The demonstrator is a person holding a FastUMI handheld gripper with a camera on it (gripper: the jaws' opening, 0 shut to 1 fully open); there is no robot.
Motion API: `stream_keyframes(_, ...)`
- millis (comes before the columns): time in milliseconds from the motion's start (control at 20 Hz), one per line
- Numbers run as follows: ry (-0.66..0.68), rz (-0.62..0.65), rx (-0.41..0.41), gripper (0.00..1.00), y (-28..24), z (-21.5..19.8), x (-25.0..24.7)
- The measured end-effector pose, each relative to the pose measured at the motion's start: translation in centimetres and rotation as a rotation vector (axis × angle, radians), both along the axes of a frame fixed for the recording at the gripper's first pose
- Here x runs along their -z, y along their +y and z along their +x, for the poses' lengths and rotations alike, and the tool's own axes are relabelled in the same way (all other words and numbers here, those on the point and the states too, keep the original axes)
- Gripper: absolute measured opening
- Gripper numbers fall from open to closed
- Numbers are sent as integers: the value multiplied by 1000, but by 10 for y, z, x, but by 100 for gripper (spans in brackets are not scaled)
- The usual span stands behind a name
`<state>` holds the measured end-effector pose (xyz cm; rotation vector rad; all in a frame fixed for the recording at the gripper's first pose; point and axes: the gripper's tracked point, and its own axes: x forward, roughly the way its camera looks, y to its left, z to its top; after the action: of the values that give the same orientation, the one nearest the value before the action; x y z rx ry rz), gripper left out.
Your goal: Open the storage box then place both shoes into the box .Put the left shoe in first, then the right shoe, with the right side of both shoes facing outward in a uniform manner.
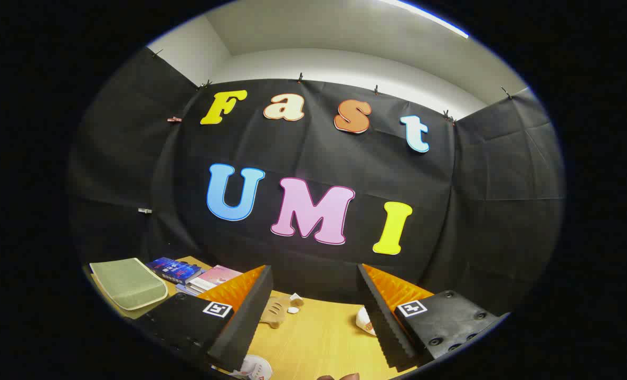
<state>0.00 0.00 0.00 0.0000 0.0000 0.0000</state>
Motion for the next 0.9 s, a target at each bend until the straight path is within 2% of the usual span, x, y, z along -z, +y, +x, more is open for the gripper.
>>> stream_keyframes(900, 6, -16, -14, 97, 15, -30, 0)
